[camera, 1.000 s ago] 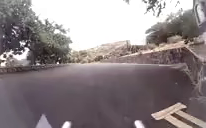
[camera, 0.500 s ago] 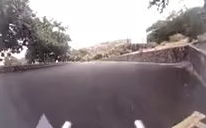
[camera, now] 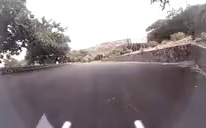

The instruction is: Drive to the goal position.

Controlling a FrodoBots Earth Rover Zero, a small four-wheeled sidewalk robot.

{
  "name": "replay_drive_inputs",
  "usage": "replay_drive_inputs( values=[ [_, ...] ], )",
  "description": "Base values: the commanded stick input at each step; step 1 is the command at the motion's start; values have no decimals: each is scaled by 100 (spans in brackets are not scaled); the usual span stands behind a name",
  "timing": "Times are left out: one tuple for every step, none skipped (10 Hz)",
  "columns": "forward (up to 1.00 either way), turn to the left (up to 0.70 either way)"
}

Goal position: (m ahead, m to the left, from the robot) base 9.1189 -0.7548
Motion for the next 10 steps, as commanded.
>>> replay_drive_inputs(
  values=[
    [70,0],
    [70,0],
    [70,0],
    [70,0],
    [70,0],
    [70,0],
    [70,0],
    [70,0],
    [70,0],
    [70,0]
  ],
)
